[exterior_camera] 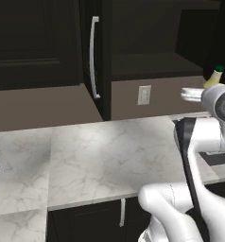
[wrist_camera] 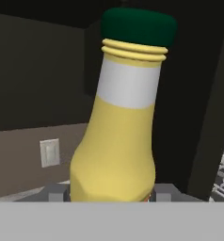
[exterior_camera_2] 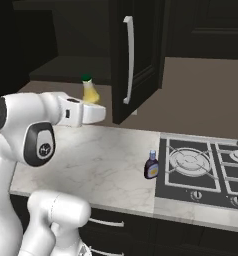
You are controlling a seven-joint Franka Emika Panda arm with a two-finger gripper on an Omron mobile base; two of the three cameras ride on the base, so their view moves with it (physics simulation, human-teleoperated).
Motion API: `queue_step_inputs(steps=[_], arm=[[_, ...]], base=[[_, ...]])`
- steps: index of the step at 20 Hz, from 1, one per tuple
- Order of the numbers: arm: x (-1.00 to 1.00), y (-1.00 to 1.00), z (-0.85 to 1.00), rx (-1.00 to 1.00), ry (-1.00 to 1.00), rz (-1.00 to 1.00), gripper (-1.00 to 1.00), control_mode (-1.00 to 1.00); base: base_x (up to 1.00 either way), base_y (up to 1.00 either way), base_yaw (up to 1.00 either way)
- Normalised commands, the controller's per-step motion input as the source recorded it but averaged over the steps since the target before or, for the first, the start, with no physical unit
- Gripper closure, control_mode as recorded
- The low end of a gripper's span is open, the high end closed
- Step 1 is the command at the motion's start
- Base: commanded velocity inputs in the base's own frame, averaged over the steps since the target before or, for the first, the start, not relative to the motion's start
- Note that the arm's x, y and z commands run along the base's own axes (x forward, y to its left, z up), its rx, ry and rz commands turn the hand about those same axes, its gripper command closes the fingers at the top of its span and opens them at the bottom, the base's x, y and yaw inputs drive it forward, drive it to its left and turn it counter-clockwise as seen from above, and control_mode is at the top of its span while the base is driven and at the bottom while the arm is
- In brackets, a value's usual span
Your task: Take 2 condiments from the cabinet and move them on the counter near the stove.Make sure the condiments are lined up with each other, next to each other.
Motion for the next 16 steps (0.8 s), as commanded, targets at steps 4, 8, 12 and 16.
queue_step_inputs(steps=[4, 8, 12, 16], arm=[[-0.43, -0.55, 0.00, -0.05, 0.00, 0.00, 1.00, -1.00], [-0.29, -0.58, 0.00, -0.03, 0.00, 0.00, 1.00, -1.00], [-0.46, -0.54, 0.00, -0.02, -0.01, 0.00, 1.00, -1.00], [-0.64, -0.47, 0.00, -0.03, 0.00, 0.00, 1.00, -1.00]], base=[[0.00, 0.00, 0.00], [0.00, 0.00, 0.00], [0.00, 0.00, 0.00], [0.00, 0.00, 0.00]])
